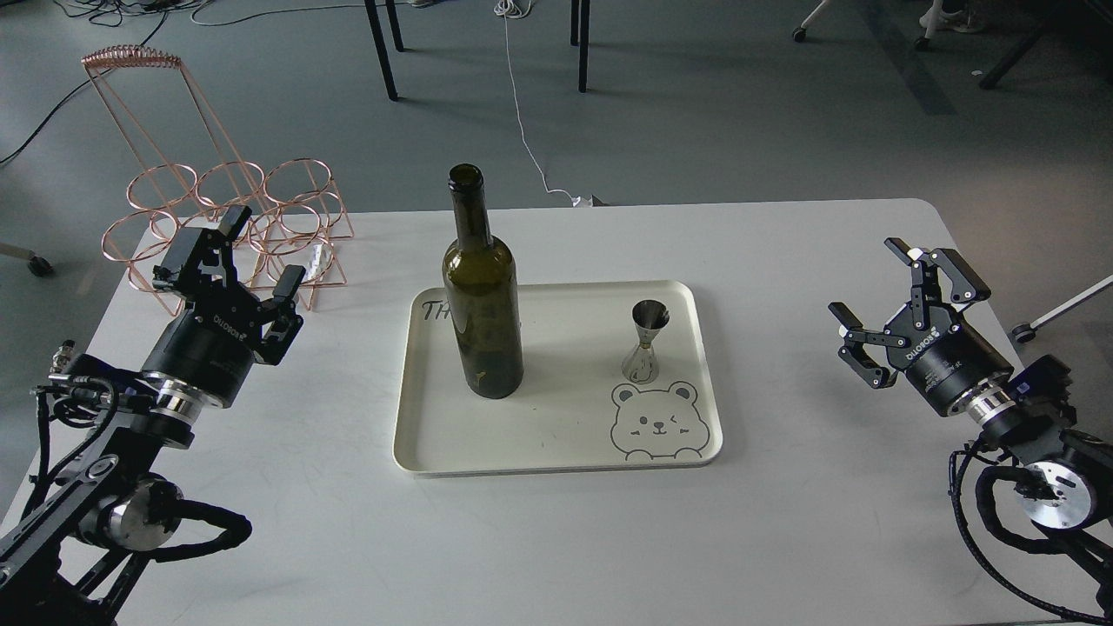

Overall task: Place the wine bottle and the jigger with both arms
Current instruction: 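Move the right gripper toward the metal jigger on the tray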

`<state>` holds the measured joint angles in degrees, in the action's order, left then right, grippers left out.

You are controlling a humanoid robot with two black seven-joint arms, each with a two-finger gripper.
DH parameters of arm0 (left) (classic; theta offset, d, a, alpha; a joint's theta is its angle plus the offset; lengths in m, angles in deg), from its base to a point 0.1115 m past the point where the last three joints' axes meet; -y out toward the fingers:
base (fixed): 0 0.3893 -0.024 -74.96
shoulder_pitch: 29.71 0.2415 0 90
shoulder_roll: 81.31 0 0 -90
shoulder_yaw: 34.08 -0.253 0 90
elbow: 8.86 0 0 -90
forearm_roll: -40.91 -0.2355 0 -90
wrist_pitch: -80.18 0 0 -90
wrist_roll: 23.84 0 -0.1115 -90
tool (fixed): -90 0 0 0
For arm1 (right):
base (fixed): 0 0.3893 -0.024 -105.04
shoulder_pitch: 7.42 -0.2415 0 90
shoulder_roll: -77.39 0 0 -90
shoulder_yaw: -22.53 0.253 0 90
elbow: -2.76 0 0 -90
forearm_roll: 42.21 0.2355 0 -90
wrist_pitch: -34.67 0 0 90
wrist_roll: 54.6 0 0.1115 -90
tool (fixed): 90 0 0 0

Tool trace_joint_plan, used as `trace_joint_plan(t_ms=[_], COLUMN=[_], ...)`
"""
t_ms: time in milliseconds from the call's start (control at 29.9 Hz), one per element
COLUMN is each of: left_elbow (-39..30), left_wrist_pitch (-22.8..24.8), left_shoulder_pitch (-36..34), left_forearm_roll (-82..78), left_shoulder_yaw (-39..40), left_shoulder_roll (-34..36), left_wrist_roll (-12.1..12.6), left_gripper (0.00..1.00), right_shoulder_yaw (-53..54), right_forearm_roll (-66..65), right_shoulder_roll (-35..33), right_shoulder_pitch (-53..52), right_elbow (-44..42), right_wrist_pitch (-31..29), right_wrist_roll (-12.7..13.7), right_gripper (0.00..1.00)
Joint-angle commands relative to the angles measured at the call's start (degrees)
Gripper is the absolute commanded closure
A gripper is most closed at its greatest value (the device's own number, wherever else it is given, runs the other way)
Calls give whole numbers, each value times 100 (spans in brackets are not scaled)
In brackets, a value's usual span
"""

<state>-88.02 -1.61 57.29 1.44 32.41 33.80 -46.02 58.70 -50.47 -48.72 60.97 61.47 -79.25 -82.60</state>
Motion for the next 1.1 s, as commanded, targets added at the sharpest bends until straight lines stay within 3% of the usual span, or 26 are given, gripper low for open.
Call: trace_joint_plan(t_ms=[0,200,401,501,635,869,1069], left_elbow=[-47,-30,-30,-30,-30,-38,-47], left_wrist_pitch=[-21,75,67,49,49,67,67], left_shoulder_pitch=[9,1,-17,-26,-26,-17,-17], left_forearm_roll=[1,71,318,318,318,318,318], left_shoulder_yaw=[-5,65,74,74,66,66,66], left_shoulder_roll=[19,19,72,72,63,55,37], left_wrist_roll=[4,-49,-479,-497,-497,-515,-550], left_gripper=[2,2,2,2,2,2,2], right_shoulder_yaw=[4,118,145,118,-83,-971,-1077], right_forearm_roll=[0,-517,-3439,-5162,-7045,-9638,-10590], right_shoulder_roll=[7,-115,-537,-739,-722,-126,735], right_shoulder_pitch=[8,-71,-220,-203,-168,-369,-519], right_elbow=[17,175,587,1079,1414,810,-149], right_wrist_pitch=[36,71,826,1536,3012,5192,5192], right_wrist_roll=[0,0,0,0,0,0,0], right_gripper=[1,1,1,1,1,1,1])
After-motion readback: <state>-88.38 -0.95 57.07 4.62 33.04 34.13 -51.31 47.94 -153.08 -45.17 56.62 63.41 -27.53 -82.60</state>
